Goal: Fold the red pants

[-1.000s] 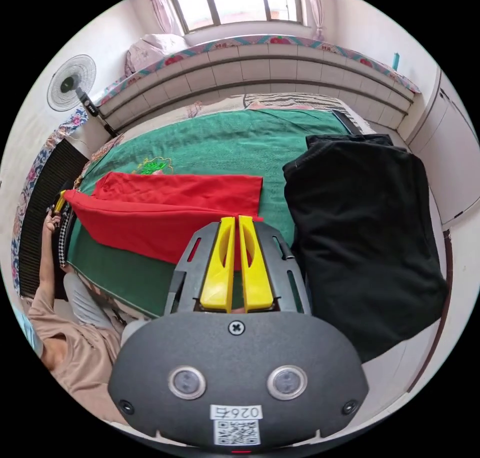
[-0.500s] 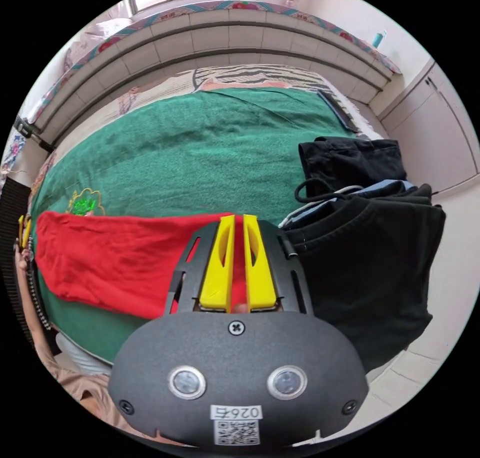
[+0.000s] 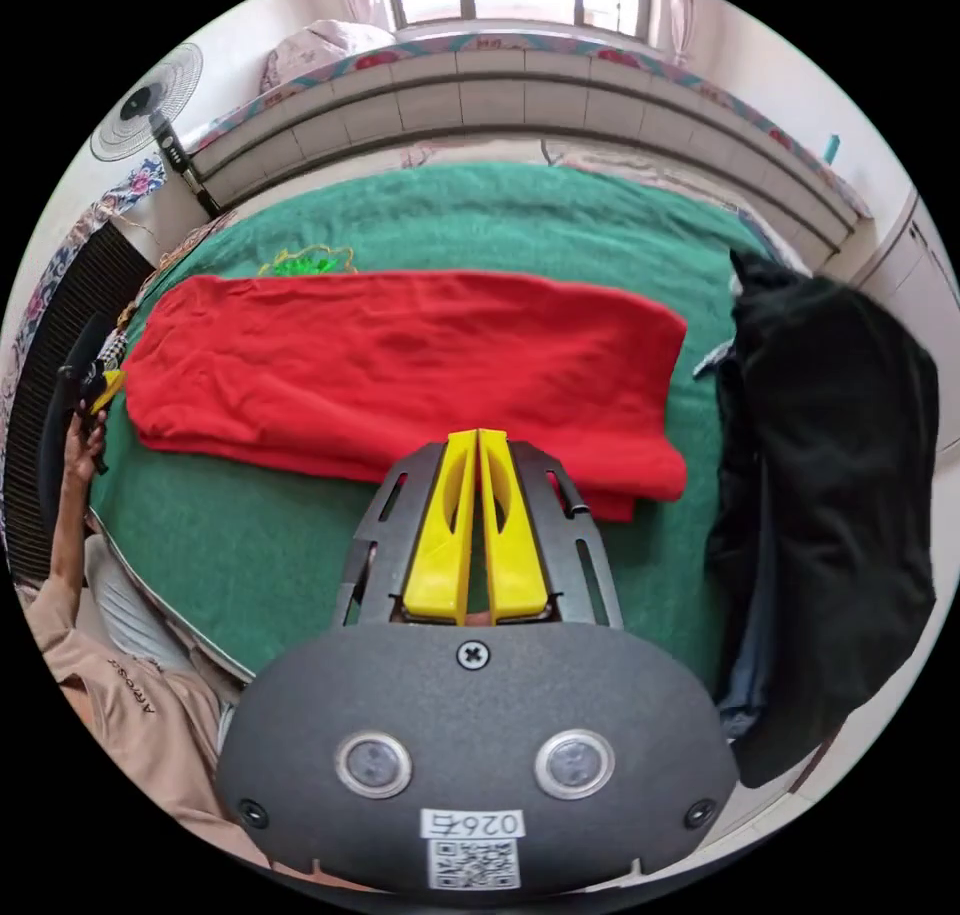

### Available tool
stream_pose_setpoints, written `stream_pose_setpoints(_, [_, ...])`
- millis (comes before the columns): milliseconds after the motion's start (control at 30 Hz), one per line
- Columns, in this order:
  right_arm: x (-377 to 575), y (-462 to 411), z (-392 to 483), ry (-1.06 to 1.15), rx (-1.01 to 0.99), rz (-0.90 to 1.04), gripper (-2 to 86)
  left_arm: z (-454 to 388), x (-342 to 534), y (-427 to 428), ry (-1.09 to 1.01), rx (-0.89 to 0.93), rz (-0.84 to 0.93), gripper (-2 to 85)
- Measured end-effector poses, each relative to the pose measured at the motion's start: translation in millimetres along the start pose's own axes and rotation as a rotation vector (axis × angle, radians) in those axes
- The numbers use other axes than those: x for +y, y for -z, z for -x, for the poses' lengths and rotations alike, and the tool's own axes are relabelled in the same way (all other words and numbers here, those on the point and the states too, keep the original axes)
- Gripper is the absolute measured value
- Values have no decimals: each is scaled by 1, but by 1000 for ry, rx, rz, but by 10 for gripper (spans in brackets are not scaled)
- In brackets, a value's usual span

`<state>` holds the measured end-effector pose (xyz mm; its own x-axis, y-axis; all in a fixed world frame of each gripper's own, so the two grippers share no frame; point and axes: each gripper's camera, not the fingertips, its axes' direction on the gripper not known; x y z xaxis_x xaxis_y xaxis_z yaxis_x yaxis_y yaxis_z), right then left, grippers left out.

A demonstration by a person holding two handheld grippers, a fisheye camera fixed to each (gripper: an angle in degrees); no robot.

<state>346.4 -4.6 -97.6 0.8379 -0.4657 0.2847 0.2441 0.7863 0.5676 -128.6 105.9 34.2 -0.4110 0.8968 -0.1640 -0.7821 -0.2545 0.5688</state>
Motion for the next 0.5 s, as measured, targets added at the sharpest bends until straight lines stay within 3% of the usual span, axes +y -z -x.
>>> stream_pose_setpoints(67, [38,-3,-34,-71,-108,-50,-9,6,9,-32,14,-113,201,4])
stream_pose_setpoints(167, [79,7,-86,-226,-250,-68,-9,2,23,-22,37,-118,162,-6])
stream_pose_setpoints(233, [101,21,-94,-253,-178,-61,-9,-24,32,-8,-39,-208,122,-9])
stream_pose_setpoints(333, [133,58,-79,-248,-53,-101,-9,-52,45,9,-95,-281,34,-9])
stream_pose_setpoints(500, [165,126,-8,-95,-222,-262,-9,-43,59,30,5,-286,-45,1])
